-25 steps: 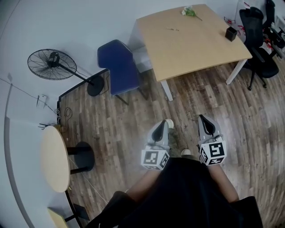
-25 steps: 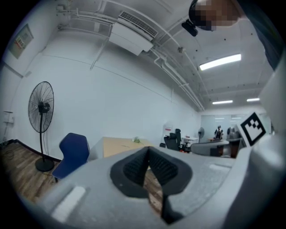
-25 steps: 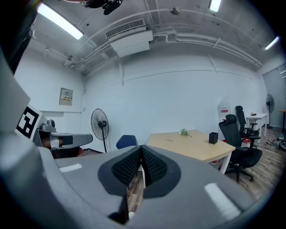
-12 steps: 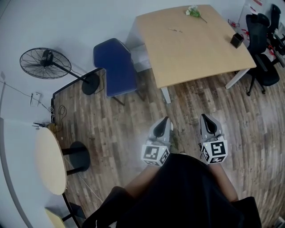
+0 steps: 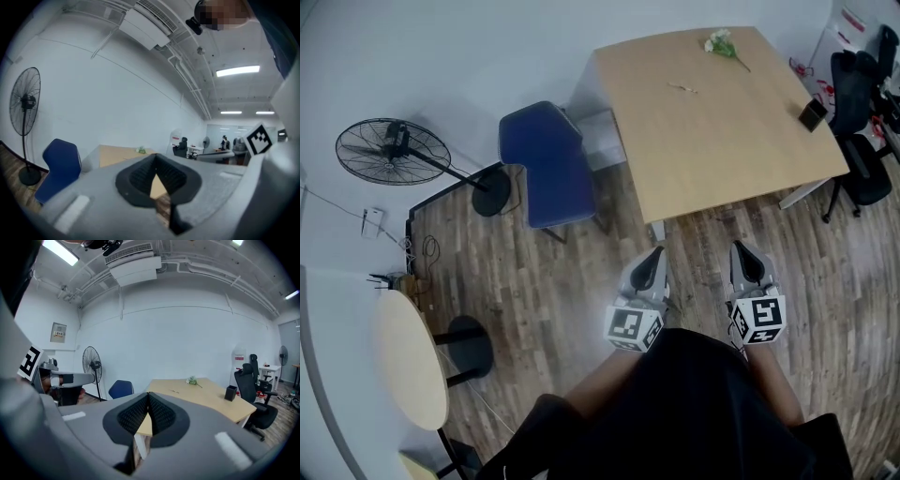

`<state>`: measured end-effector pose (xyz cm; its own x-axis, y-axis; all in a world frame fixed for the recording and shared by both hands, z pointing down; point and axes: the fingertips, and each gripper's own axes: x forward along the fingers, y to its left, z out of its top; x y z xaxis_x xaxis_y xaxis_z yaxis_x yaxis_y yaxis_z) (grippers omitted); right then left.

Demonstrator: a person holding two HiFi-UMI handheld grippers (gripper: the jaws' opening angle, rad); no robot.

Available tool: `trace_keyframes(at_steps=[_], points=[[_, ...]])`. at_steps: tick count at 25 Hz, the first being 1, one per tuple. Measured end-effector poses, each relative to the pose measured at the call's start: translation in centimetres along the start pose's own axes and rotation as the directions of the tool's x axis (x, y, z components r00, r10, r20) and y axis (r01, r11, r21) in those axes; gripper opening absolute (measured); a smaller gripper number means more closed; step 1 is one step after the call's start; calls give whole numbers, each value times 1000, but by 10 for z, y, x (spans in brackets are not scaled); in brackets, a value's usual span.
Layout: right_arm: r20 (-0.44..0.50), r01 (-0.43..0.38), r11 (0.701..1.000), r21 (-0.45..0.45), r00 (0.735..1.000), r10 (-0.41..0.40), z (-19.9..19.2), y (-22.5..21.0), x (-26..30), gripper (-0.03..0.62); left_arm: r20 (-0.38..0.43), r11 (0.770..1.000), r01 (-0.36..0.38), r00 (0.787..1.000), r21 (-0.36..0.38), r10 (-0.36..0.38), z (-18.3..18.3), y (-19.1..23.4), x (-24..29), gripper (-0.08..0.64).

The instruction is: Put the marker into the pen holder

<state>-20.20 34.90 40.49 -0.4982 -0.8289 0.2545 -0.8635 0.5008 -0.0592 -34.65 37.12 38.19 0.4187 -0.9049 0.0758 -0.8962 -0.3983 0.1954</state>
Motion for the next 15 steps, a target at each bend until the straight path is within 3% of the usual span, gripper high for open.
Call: trace_keyframes(at_steps=[5,15], points=[[42,19,1000,-4,999,-18,18,3,50,0,28,998,19,999,-53,-17,22,43,30,2],[39,57,998,-22,998,-56,47,3,135,0,32,999,45,999,-25,-44,38,128,93,3]])
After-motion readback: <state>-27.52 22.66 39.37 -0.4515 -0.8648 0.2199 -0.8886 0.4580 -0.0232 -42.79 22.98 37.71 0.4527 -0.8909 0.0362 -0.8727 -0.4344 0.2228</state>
